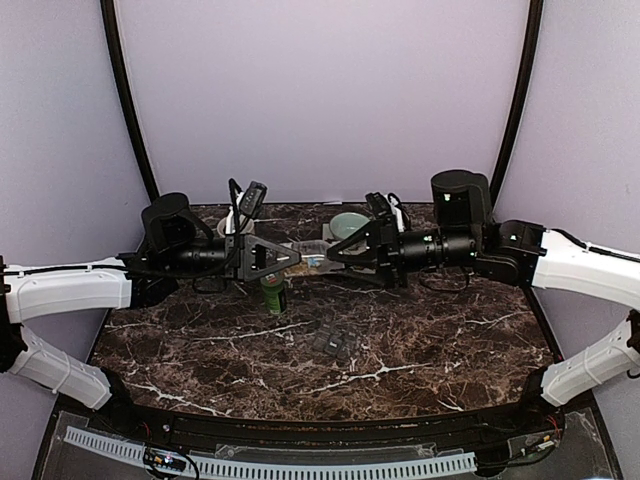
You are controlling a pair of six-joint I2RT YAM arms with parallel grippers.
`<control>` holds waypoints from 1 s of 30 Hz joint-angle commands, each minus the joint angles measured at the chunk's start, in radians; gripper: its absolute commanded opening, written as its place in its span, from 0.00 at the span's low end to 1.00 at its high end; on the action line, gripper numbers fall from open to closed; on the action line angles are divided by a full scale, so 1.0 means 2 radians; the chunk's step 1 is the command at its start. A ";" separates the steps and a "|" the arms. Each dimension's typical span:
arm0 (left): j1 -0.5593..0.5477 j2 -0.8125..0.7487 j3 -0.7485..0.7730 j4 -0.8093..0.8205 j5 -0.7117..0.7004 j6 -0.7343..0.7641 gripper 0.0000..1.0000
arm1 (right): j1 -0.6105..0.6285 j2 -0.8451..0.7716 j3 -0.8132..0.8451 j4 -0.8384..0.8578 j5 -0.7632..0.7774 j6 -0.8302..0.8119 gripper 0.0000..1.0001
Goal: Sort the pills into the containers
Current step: Unscrew the lid of the pill bottle.
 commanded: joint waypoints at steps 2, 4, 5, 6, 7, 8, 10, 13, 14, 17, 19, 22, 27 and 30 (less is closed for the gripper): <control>-0.002 -0.003 0.015 0.012 0.006 0.006 0.00 | -0.008 0.002 0.009 0.030 -0.011 -0.003 0.20; -0.002 -0.001 0.013 0.020 0.007 0.000 0.00 | -0.009 0.001 0.010 0.029 -0.011 -0.011 0.10; -0.003 0.000 0.012 0.024 0.007 -0.005 0.00 | -0.009 0.000 0.009 0.028 -0.012 -0.016 0.07; -0.003 0.002 0.011 0.028 0.008 -0.010 0.00 | -0.010 -0.001 0.010 0.027 -0.013 -0.023 0.04; -0.002 0.003 0.010 0.032 0.009 -0.014 0.00 | -0.011 -0.003 0.008 0.029 -0.013 -0.029 0.01; -0.002 0.004 0.009 0.037 0.011 -0.020 0.00 | -0.011 -0.004 0.008 0.028 -0.016 -0.039 0.00; -0.002 0.007 0.009 0.046 0.013 -0.033 0.00 | -0.012 -0.005 0.009 0.032 -0.023 -0.067 0.00; -0.003 0.013 0.010 0.061 0.019 -0.055 0.00 | -0.011 -0.010 0.013 0.028 -0.026 -0.133 0.00; -0.002 0.015 0.011 0.064 0.023 -0.063 0.00 | -0.011 -0.014 0.011 0.030 -0.027 -0.159 0.00; -0.003 0.024 0.013 0.083 0.037 -0.093 0.00 | -0.011 -0.023 0.008 0.031 -0.031 -0.223 0.00; -0.002 0.029 0.015 0.096 0.046 -0.114 0.00 | -0.011 -0.027 0.009 0.025 -0.030 -0.266 0.00; -0.002 0.035 0.023 0.100 0.061 -0.134 0.00 | -0.011 -0.034 0.006 0.011 -0.015 -0.325 0.00; -0.002 0.041 0.025 0.111 0.080 -0.160 0.00 | -0.009 -0.038 0.004 -0.010 0.011 -0.390 0.00; -0.002 0.045 0.021 0.133 0.092 -0.184 0.00 | -0.005 -0.046 -0.002 -0.014 0.037 -0.418 0.00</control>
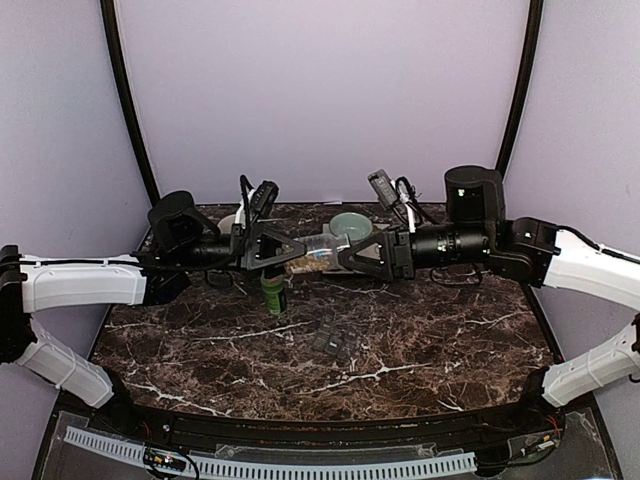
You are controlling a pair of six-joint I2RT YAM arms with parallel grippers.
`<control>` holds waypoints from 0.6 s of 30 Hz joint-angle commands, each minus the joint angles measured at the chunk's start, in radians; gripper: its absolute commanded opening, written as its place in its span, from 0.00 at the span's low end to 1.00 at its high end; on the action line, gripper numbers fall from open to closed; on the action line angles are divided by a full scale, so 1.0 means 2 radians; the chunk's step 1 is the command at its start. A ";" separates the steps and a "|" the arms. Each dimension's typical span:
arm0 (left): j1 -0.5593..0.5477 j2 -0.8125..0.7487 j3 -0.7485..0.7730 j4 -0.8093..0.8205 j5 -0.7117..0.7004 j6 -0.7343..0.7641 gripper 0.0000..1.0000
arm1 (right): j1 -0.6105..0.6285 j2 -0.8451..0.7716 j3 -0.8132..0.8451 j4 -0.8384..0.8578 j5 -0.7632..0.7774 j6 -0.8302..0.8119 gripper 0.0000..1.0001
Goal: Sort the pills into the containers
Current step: Unscrew the lid of the pill bottle.
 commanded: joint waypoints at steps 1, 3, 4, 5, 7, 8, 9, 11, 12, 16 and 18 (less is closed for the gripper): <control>-0.003 0.002 0.010 0.046 0.046 -0.043 0.00 | 0.005 -0.021 -0.003 0.006 0.040 -0.084 0.00; -0.003 0.002 0.009 0.051 0.049 -0.049 0.00 | 0.008 -0.020 -0.001 0.000 0.049 -0.095 0.00; -0.003 0.002 0.009 0.054 0.051 -0.052 0.00 | 0.010 -0.021 -0.001 -0.003 0.054 -0.100 0.00; -0.003 0.003 0.008 0.057 0.052 -0.055 0.00 | 0.012 -0.021 0.000 -0.005 0.058 -0.103 0.01; -0.004 0.004 0.007 0.063 0.052 -0.060 0.00 | 0.017 -0.020 0.002 -0.009 0.064 -0.106 0.03; -0.004 0.004 0.006 0.065 0.052 -0.060 0.00 | 0.020 -0.018 0.004 -0.012 0.066 -0.108 0.06; -0.004 0.004 0.005 0.066 0.051 -0.060 0.00 | 0.021 -0.018 0.005 -0.014 0.067 -0.108 0.08; -0.006 0.004 0.002 0.068 0.048 -0.059 0.00 | 0.022 -0.019 0.003 -0.013 0.067 -0.106 0.19; -0.006 0.003 0.001 0.067 0.046 -0.057 0.00 | 0.022 -0.021 0.003 -0.011 0.067 -0.104 0.27; -0.007 -0.002 -0.004 0.061 0.034 -0.047 0.00 | 0.022 -0.032 -0.001 -0.004 0.070 -0.096 0.58; -0.007 -0.004 -0.005 0.056 0.031 -0.041 0.00 | 0.023 -0.038 -0.002 -0.003 0.070 -0.091 0.68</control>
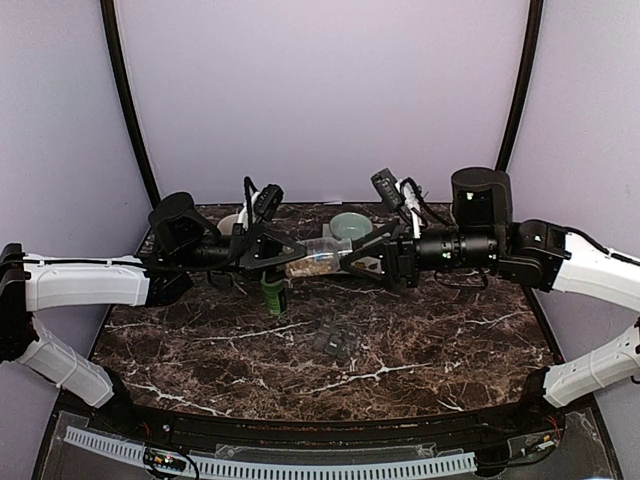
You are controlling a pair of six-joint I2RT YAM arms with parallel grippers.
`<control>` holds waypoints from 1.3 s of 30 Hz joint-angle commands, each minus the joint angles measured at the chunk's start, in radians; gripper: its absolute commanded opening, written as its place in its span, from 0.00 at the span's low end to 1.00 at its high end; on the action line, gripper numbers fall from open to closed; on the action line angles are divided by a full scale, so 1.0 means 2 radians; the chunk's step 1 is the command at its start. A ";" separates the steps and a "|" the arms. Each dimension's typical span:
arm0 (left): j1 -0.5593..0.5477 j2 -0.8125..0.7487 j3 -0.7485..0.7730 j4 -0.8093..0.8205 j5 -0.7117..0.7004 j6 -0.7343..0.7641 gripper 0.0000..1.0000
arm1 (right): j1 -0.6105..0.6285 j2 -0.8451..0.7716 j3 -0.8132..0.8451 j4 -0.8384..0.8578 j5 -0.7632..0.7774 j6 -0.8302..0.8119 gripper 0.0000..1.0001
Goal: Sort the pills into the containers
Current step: Unscrew the lid of the pill bottle.
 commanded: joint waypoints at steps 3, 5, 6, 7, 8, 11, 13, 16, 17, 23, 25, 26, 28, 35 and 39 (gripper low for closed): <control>-0.004 -0.015 -0.004 0.019 0.000 0.019 0.00 | 0.001 -0.030 -0.002 0.008 0.017 0.012 0.76; -0.004 -0.015 -0.004 0.019 -0.006 0.022 0.00 | 0.002 -0.037 -0.004 0.006 0.017 0.018 0.79; -0.004 -0.014 -0.004 0.019 -0.007 0.024 0.00 | 0.002 -0.041 -0.006 0.002 0.017 0.021 0.79; -0.004 -0.014 -0.005 0.020 -0.010 0.026 0.00 | 0.002 -0.044 -0.008 -0.001 0.018 0.024 0.79; -0.004 -0.014 -0.005 0.020 -0.012 0.029 0.00 | 0.002 -0.049 -0.011 -0.003 0.019 0.031 0.79; -0.004 -0.017 -0.005 0.016 -0.019 0.041 0.00 | 0.001 -0.065 -0.027 0.007 0.019 0.080 0.80; -0.005 -0.022 -0.005 0.003 -0.028 0.059 0.00 | -0.001 -0.066 -0.030 0.012 0.015 0.141 0.80; -0.005 -0.031 -0.004 -0.015 -0.039 0.088 0.00 | -0.006 -0.057 -0.029 0.018 0.010 0.253 0.78; -0.006 -0.034 -0.003 -0.022 -0.041 0.098 0.00 | -0.008 -0.055 -0.031 0.023 0.004 0.287 0.77; -0.015 -0.037 0.011 -0.060 -0.053 0.140 0.00 | -0.018 -0.038 -0.014 0.023 -0.015 0.387 0.78; -0.021 -0.037 0.018 -0.077 -0.057 0.153 0.00 | -0.020 -0.034 -0.013 0.035 -0.026 0.408 0.79; -0.024 -0.037 0.020 -0.083 -0.059 0.161 0.00 | -0.020 -0.032 -0.013 0.039 -0.030 0.416 0.79; -0.029 -0.037 0.024 -0.092 -0.063 0.170 0.00 | -0.020 -0.028 -0.008 0.036 -0.033 0.425 0.80; -0.038 -0.040 0.029 -0.106 -0.078 0.188 0.00 | -0.021 -0.027 -0.009 0.028 -0.035 0.437 0.76; -0.040 -0.041 0.030 -0.106 -0.082 0.190 0.00 | -0.020 -0.031 -0.016 0.030 -0.037 0.439 0.71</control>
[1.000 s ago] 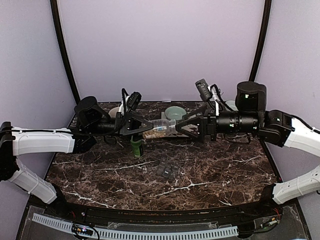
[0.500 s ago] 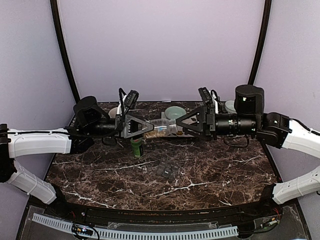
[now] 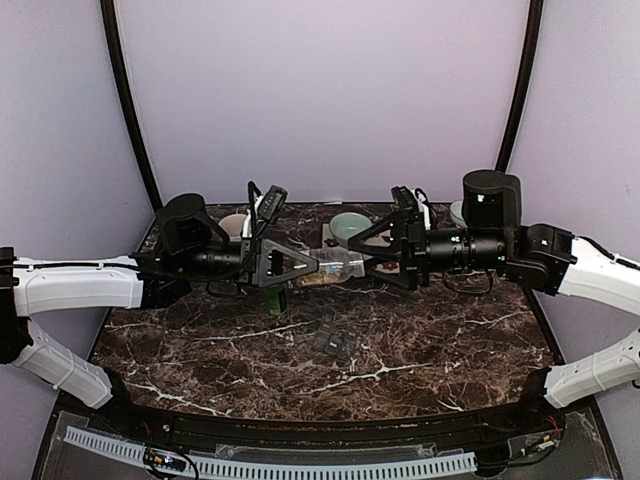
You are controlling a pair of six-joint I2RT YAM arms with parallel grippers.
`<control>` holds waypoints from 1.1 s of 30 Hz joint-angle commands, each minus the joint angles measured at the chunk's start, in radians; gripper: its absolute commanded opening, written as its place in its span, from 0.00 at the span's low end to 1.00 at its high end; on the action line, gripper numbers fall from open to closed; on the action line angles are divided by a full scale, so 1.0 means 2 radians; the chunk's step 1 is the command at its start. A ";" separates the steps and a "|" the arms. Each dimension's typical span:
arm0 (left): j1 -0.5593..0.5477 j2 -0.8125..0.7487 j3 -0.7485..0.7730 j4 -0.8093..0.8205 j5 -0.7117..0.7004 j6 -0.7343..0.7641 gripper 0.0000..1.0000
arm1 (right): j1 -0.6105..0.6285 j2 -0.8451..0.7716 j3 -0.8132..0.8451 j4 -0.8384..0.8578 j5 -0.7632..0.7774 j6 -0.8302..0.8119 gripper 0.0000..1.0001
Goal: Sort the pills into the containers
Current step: Unscrew the lid of the pill bottle.
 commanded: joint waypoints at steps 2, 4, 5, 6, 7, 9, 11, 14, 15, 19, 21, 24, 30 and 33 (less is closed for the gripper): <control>-0.004 -0.020 0.015 0.001 -0.009 0.017 0.00 | -0.003 -0.005 0.009 0.018 -0.008 0.011 0.64; -0.005 -0.021 0.015 0.001 -0.013 0.019 0.00 | -0.003 -0.003 0.011 0.018 -0.012 0.011 0.56; -0.005 -0.022 0.015 0.000 -0.014 0.020 0.00 | -0.003 -0.001 0.013 0.017 -0.015 0.010 0.53; -0.005 -0.023 0.015 0.000 -0.015 0.020 0.00 | -0.002 0.000 0.015 0.016 -0.017 0.009 0.51; -0.005 -0.023 0.015 0.000 -0.017 0.021 0.00 | -0.002 0.000 0.016 0.014 -0.017 0.008 0.49; -0.005 -0.023 0.017 0.001 -0.018 0.021 0.00 | -0.002 0.001 0.015 0.012 -0.017 0.007 0.48; -0.006 -0.022 0.018 0.003 -0.018 0.020 0.00 | -0.002 0.001 0.013 0.012 -0.017 0.006 0.47; -0.006 -0.021 0.018 0.006 -0.017 0.017 0.00 | -0.002 0.002 0.011 0.015 -0.019 0.005 0.42; -0.006 -0.021 0.018 0.008 -0.017 0.015 0.00 | -0.002 0.002 0.011 0.016 -0.021 0.003 0.39; -0.006 -0.019 0.015 0.021 -0.017 0.001 0.00 | -0.002 0.004 0.020 0.008 -0.021 -0.022 0.26; -0.006 -0.017 0.015 0.028 -0.014 -0.011 0.00 | -0.001 0.001 0.025 0.005 -0.019 -0.056 0.23; -0.006 -0.016 0.016 0.040 -0.007 -0.032 0.00 | -0.002 -0.010 0.022 0.015 -0.016 -0.106 0.23; -0.005 -0.011 0.019 0.061 0.010 -0.076 0.00 | -0.001 -0.021 0.014 0.035 -0.022 -0.231 0.24; -0.005 -0.011 0.016 0.070 0.017 -0.100 0.00 | -0.001 -0.025 0.006 0.035 -0.015 -0.285 0.24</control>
